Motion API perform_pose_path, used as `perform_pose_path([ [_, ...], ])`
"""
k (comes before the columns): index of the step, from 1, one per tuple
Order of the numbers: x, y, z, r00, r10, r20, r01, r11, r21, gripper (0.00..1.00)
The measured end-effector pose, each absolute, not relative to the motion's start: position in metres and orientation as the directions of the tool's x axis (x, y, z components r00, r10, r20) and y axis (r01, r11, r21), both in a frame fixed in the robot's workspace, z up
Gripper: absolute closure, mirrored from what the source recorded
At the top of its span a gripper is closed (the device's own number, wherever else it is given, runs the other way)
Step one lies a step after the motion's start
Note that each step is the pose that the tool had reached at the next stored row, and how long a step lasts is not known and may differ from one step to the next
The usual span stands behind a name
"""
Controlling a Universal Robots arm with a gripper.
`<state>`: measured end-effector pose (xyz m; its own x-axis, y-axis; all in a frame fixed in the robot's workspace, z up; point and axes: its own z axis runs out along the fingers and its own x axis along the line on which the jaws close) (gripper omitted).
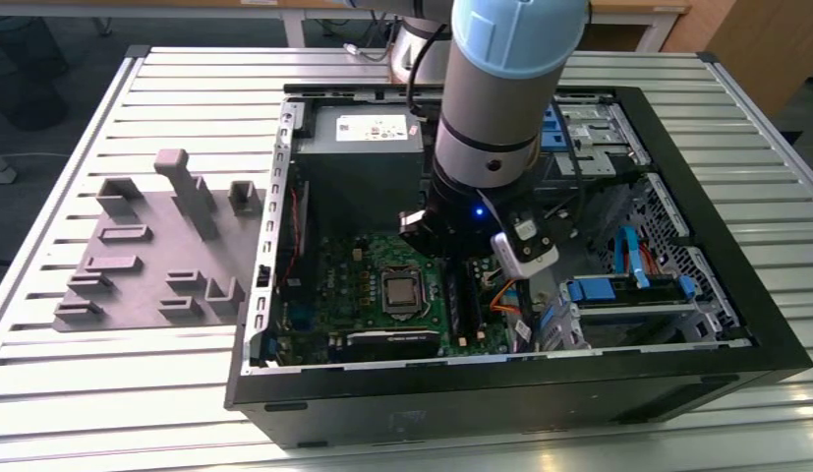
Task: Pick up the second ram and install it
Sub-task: 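Insert the second ram into the second slot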
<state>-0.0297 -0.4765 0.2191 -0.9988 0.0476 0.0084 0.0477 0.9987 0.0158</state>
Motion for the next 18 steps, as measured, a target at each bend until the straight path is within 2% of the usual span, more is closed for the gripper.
perform_pose_path([
  [18, -0.0272, -0.4772, 0.2147, -0.999, 0.049, 0.009, 0.049, 0.999, 0.019, 0.86],
])
